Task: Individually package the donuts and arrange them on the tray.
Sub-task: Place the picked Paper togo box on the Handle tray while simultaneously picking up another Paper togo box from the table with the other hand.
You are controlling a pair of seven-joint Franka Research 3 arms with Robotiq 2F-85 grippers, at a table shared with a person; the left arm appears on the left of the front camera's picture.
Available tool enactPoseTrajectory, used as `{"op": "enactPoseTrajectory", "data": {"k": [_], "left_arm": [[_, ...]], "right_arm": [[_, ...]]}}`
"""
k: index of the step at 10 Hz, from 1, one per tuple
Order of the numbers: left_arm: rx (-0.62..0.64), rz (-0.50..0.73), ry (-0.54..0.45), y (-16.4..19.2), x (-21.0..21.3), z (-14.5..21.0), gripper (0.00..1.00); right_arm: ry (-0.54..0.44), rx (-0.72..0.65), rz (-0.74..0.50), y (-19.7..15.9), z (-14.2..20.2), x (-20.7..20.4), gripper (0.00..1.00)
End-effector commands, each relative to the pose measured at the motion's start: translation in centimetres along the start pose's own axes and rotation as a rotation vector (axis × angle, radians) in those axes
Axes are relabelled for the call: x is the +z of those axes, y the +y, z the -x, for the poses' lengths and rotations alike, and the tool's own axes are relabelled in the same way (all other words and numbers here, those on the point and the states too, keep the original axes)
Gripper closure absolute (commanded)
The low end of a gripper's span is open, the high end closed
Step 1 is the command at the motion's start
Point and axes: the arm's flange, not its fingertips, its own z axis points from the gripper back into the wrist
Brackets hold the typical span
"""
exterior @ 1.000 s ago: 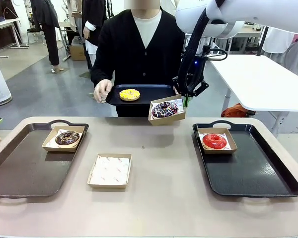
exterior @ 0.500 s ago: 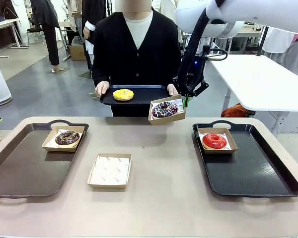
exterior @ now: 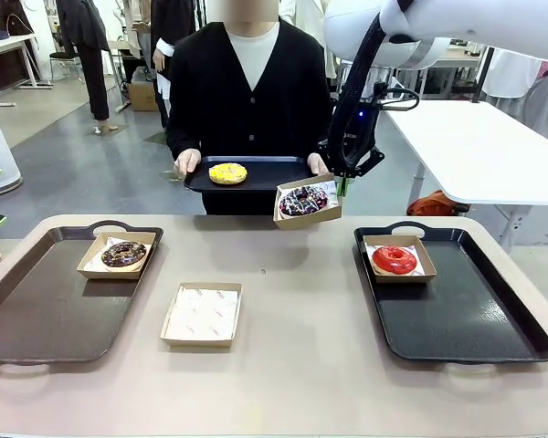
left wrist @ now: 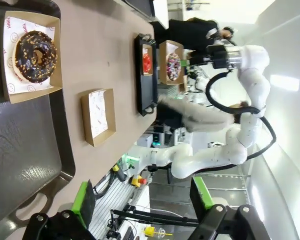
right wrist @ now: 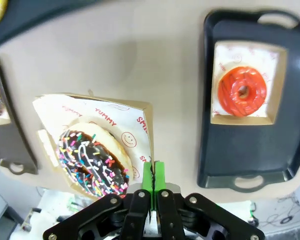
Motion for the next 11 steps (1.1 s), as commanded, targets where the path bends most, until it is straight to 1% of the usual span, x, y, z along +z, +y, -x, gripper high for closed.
{"op": "enactPoseTrajectory", "data": {"k": [1,2,3,5,6,7,9,11], "left_arm": [[0.000,-0.202,0.040,-5.6,-2.6,-0.3,0.00],[-0.024,-0.293,0.063,-8.1,-4.1,-0.5,0.00],[-0.035,-0.392,0.094,-10.5,-6.0,-0.5,0.00],[-0.041,-0.533,0.119,-13.0,-9.8,-1.6,0.00],[-0.037,-0.610,0.130,-14.0,-12.1,-1.8,0.00],[-0.031,-0.704,0.143,-14.5,-15.2,-2.0,0.00],[-0.038,-0.847,0.152,-14.6,-20.0,-2.3,0.00],[-0.037,-0.972,0.144,-14.1,-24.8,-2.1,0.00]], "right_arm": [[-0.040,0.073,-0.006,-4.4,2.2,2.3,0.99],[-0.050,0.073,-0.021,-6.9,3.3,3.2,0.99],[-0.049,0.068,-0.025,-9.3,5.3,3.9,0.99],[-0.051,0.075,0.000,-13.8,8.2,3.9,0.99],[-0.045,0.051,-0.002,-15.8,9.4,3.6,0.99],[-0.030,0.008,-0.012,-17.9,10.8,3.0,0.99],[-0.015,-0.014,-0.009,-20.3,11.7,0.9,0.99],[-0.013,-0.002,-0.005,-22.3,13.2,-1.2,0.99]]}}
